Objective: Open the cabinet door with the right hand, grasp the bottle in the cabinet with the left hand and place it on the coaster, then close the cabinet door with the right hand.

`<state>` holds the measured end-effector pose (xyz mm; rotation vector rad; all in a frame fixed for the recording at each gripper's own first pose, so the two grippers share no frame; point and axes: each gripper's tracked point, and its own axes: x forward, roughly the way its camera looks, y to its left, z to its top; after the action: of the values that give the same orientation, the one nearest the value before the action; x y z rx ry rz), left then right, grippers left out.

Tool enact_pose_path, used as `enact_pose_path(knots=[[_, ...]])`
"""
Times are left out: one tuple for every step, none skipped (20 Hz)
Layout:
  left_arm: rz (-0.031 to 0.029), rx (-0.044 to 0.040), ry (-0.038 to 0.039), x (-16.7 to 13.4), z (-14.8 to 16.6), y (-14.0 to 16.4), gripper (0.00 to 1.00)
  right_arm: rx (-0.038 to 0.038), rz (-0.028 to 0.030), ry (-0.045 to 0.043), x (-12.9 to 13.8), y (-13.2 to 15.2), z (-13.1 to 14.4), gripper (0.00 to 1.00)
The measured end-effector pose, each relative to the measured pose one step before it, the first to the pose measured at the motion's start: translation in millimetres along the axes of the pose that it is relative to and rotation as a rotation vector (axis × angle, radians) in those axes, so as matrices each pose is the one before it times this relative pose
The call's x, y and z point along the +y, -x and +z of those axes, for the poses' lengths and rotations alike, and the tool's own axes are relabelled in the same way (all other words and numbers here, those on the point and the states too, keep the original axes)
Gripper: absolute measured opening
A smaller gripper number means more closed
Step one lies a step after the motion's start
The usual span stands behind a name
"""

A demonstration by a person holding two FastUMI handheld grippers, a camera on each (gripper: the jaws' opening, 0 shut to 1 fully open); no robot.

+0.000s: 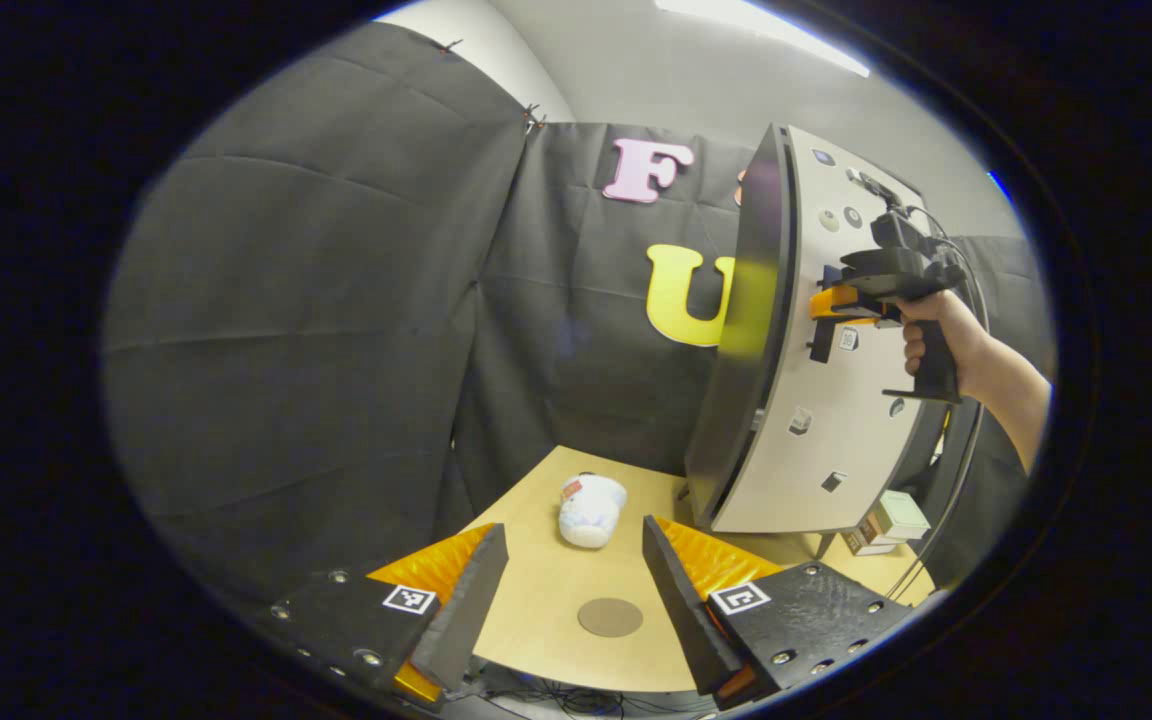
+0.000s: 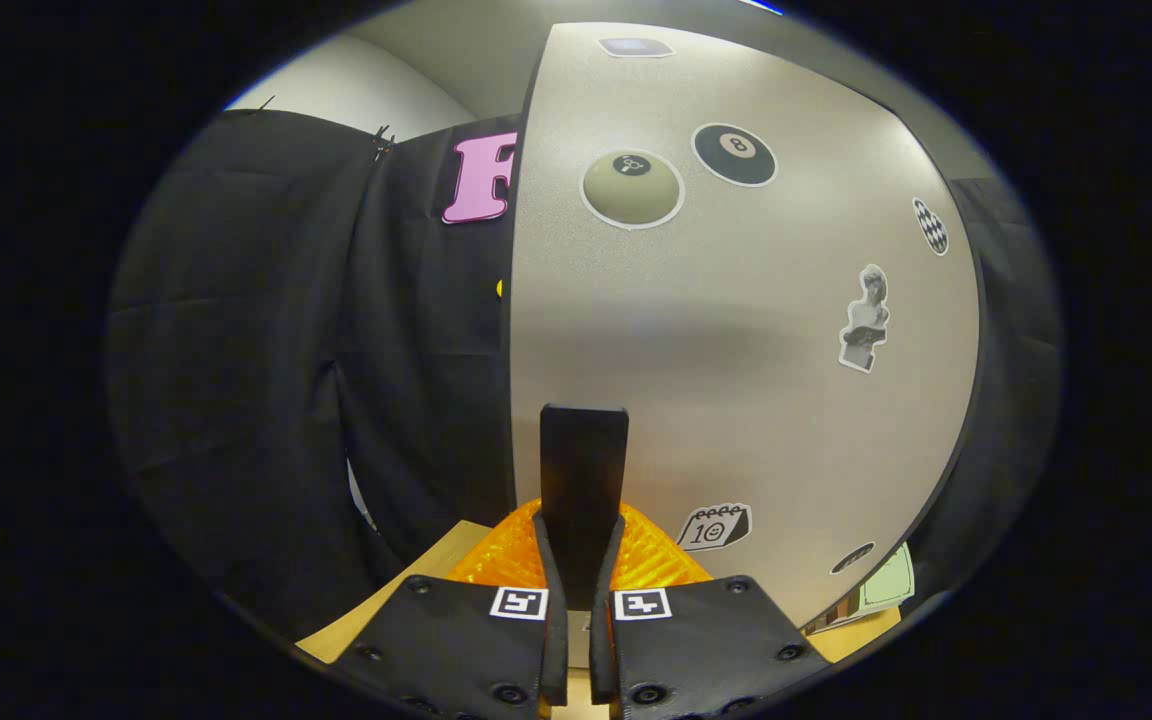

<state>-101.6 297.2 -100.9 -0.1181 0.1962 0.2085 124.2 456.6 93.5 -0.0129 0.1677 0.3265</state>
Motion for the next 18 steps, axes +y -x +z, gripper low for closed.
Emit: enact_pose_path(knots=[[-0.01284, -0.00259, -0.00417, -5.87, 1.0, 0.45, 0.82, 0.00246, 0.02085, 0.00371, 2.84, 8.12, 0.2, 0.1], [-0.01263, -0.00117, -0.00438, -6.6, -0.96, -2.54, 0.82, 0.00109, 0.02157, 0.00643, 0.61, 7.47, 0.31, 0.1], [-0.00953, 0.00077, -0.00402, -4.49, 0.39, -0.52, 0.82, 0.00178, 0.02078, 0.00145, 0.08, 7.18, -0.87, 0.11], [-0.00964, -0.00132, -0.00269, -4.63, 0.07, -0.89, 0.84, 0.00256, 0.0193, -0.00117, 0.29, 6.61, -0.35, 0.11], [-0.00918, -0.00193, -0.0008, -4.89, 0.75, -1.79, 0.83, -0.00248, 0.01517, -0.0008, 0.06, 6.08, -0.73, 0.1], [-0.00966, 0.00012, 0.00074, -5.74, 0.2, -1.82, 0.82, -0.0037, 0.01293, 0.00537, -0.9, 6.71, -0.12, 0.1], [-0.01036, 0.00074, 0.00089, -5.35, 1.73, -1.02, 0.82, -0.0028, 0.01146, 0.00143, -0.96, 9.5, -2.41, 0.1], [-0.00961, 0.0, -0.00062, -4.43, 0.04, -1.0, 0.84, -0.00057, 0.0092, -0.00008, -1.83, 8.45, -1.53, 0.1], [-0.00874, 0.00008, -0.00329, -5.16, 1.81, -1.9, 0.84, -0.00051, 0.00659, -0.00168, -2.03, 8.95, -1.1, 0.1], [-0.00757, -0.0002, -0.00541, -4.96, -0.06, -2.06, 0.84, -0.00154, 0.0061, 0.00063, -3.18, 9.64, -0.57, 0.07], [-0.00652, -0.00333, -0.00693, -4.89, 2.86, -1.08, 0.84, -0.0022, 0.00416, -0.0012, -3.58, 7.71, -1.6, 0.1], [-0.00779, -0.00211, -0.00602, -5.63, 1.15, -0.55, 0.82, -0.00054, 0.00495, 0.00017, -3.43, 8.06, -1.37, 0.07], [-0.00887, -0.00142, -0.00422, -5.44, 3.16, -0.31, 0.84, -0.00044, 0.00274, -0.00729, -3.41, 11.24, -3.02, 0.1], [-0.01048, 0.00003, -0.00191, -5.3, 0.42, -1.8, 0.84, -0.00096, -0.00013, -0.0101, -4.13, 9.36, -1.46, 0.1], [-0.0116, 0.00186, -0.0009, -5.37, 0.68, -3.04, 0.82, -0.00232, -0.00123, -0.00725, -2.82, 7.45, -1.21, 0.1], [-0.01252, 0.00255, -0.00086, -5.54, -1.55, -3.5, 0.82, 0.00002, -0.00165, -0.00447, -3.41, 7.01, -1.18, 0.1], [-0.01347, 0.00246, -0.00247, -5.33, 0.7, -2.82, 0.84, 0.00142, -0.00389, -0.00572, -5.32, 7.89, -1.12, 0.1], [-0.01329, 0.0015, -0.00353, -3.64, 0.31, -3.66, 0.84, 0.00238, -0.00629, -0.01022, -5.96, 7.72, -1.25, 0.1]])
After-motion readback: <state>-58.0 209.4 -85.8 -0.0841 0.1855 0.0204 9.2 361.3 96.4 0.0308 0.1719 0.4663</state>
